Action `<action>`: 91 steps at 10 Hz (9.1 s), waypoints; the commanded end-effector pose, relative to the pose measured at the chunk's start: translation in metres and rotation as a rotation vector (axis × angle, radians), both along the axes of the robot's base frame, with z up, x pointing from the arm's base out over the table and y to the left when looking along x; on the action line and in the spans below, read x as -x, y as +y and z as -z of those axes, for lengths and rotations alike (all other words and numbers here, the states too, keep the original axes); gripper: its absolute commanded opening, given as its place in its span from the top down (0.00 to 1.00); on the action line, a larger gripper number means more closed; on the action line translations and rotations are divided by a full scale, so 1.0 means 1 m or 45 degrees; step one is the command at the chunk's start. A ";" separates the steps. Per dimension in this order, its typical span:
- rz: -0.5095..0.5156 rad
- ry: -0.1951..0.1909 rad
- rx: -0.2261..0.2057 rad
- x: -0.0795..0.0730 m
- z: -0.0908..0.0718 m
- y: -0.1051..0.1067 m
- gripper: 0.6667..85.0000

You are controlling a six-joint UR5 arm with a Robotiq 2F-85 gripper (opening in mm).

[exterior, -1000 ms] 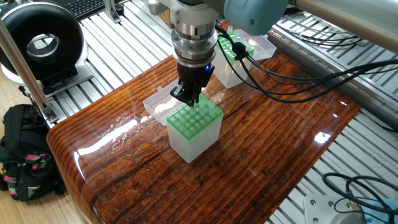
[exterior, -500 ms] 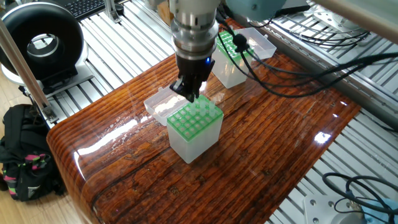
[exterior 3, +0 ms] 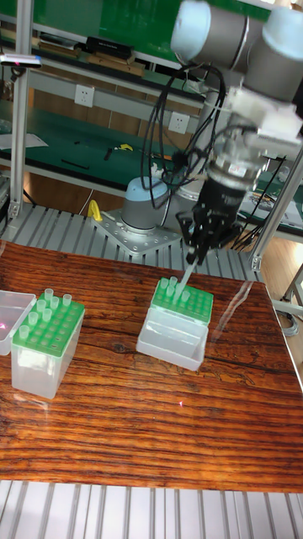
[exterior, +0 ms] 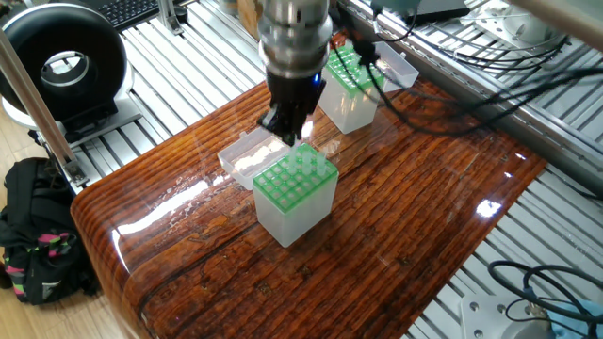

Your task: Transfer all large pipette tips from one holder to another

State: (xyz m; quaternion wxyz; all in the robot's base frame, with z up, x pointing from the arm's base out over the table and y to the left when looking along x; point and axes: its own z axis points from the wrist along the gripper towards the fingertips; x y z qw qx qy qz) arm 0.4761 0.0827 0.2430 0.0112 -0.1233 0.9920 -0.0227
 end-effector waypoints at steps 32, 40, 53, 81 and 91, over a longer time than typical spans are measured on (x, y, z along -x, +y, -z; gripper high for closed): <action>-0.101 -0.115 -0.252 0.006 -0.071 -0.004 0.91; 0.043 -0.159 -0.094 -0.005 -0.068 -0.036 0.96; -0.023 -0.058 -0.204 -0.055 -0.102 -0.155 0.98; -0.113 -0.071 -0.179 -0.131 -0.059 -0.236 0.99; -0.120 -0.081 -0.135 -0.141 -0.044 -0.243 1.00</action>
